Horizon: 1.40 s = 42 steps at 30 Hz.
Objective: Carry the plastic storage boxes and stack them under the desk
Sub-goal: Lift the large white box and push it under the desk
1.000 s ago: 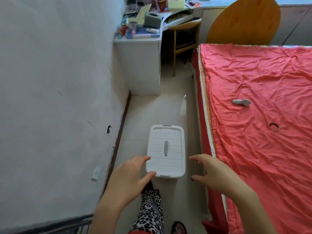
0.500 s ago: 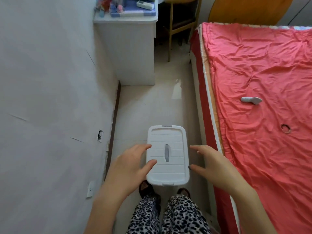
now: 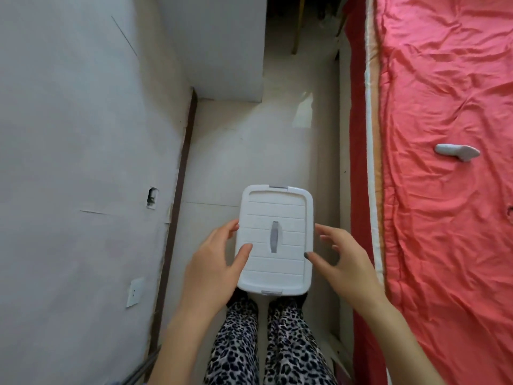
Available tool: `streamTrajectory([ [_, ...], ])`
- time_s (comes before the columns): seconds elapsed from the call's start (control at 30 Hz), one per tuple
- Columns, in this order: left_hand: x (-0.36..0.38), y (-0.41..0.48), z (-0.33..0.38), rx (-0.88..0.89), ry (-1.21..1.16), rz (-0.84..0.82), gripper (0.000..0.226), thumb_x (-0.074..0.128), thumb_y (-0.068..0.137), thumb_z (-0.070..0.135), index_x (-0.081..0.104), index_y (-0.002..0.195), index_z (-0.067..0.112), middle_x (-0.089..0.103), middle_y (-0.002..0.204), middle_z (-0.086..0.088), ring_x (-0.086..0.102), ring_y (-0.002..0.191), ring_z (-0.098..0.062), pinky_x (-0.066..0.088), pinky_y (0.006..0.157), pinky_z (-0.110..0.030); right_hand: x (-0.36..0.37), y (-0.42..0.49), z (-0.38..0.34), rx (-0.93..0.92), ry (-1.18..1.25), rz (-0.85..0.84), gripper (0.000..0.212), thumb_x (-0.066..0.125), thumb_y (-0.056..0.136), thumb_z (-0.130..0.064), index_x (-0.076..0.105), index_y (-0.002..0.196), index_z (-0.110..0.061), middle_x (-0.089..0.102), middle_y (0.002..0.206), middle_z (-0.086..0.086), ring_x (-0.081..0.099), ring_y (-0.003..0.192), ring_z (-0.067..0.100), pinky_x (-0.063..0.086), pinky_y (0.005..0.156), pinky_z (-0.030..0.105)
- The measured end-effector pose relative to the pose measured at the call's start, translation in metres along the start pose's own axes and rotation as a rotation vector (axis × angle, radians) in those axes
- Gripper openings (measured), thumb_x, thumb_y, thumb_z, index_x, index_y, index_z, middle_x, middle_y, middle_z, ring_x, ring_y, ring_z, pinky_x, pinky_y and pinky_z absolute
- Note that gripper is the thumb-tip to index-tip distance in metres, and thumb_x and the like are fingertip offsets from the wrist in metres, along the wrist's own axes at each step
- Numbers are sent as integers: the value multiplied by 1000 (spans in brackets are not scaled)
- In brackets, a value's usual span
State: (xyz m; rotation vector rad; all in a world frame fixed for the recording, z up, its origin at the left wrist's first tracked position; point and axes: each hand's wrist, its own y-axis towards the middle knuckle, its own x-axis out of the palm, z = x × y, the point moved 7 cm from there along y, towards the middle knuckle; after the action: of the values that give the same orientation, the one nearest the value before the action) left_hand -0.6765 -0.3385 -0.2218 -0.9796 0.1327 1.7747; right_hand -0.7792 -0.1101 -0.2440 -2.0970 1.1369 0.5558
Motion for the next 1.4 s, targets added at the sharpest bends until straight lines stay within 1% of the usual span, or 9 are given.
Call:
streamTrajectory([
  [0.13, 31, 19, -25, -58, -45, 28, 49, 49, 85, 60, 43, 132, 44, 46, 118, 33, 45, 109, 10, 38, 86, -21, 20, 22, 35, 47, 10, 41, 56, 71, 81, -38, 50, 133, -30, 53, 119, -21, 49, 110, -7, 42, 90, 19],
  [0.27, 67, 36, -59, -129, -35, 24, 49, 43, 82, 68, 42, 127, 50, 44, 117, 34, 42, 106, 9, 38, 83, -23, 44, 41, 75, 98, 57, 97, 48, 70, 82, -38, 55, 127, -29, 56, 119, -20, 51, 112, -5, 46, 95, 24],
  [0.53, 136, 74, -113, -177, -63, 28, 46, 51, 88, 56, 44, 131, 42, 42, 117, 31, 42, 106, 4, 39, 84, -26, 95, 74, 149, 180, 101, 120, 54, 70, 82, -39, 50, 131, -29, 50, 127, -18, 46, 119, -3, 40, 98, 21],
  [0.7, 176, 100, -145, -174, -24, -9, 44, 53, 91, 49, 47, 132, 35, 50, 126, 19, 43, 105, 1, 41, 85, -28, 124, 91, 190, 204, 58, 104, 51, 69, 84, -37, 52, 130, -25, 51, 128, -13, 47, 121, 3, 41, 102, 27],
  [0.83, 206, 115, -170, -168, -2, -34, 44, 53, 91, 48, 46, 132, 36, 50, 129, 19, 42, 105, 3, 39, 85, -26, 148, 106, 222, 227, 13, 70, 52, 69, 84, -39, 51, 131, -25, 50, 131, -10, 46, 123, 6, 40, 101, 27],
  [0.97, 240, 129, -198, -193, -18, -53, 43, 56, 91, 43, 49, 132, 31, 51, 132, 14, 47, 116, -3, 37, 92, -24, 175, 117, 259, 274, -49, 11, 52, 68, 85, -38, 50, 132, -24, 49, 134, -7, 45, 125, 9, 37, 101, 25],
  [1.07, 264, 137, -218, -209, -21, -58, 43, 59, 91, 37, 51, 131, 25, 51, 134, 10, 47, 124, -9, 33, 97, -21, 194, 121, 285, 325, -75, -18, 53, 68, 85, -39, 50, 132, -23, 48, 136, -5, 46, 125, 13, 39, 100, 29],
  [1.27, 290, 156, -253, -264, -13, -33, 51, 62, 89, 35, 48, 135, 19, 48, 137, 3, 43, 127, -14, 29, 99, -20, 218, 138, 326, 410, -54, -22, 59, 69, 83, -41, 46, 135, -25, 44, 139, -3, 44, 127, 16, 38, 97, 29],
  [1.4, 305, 167, -279, -297, 33, -58, 56, 63, 88, 37, 44, 137, 17, 45, 140, 0, 37, 132, -16, 27, 98, -22, 229, 149, 358, 524, -5, -26, 68, 72, 80, -43, 42, 137, -24, 42, 142, -1, 46, 126, 19, 41, 95, 32],
])
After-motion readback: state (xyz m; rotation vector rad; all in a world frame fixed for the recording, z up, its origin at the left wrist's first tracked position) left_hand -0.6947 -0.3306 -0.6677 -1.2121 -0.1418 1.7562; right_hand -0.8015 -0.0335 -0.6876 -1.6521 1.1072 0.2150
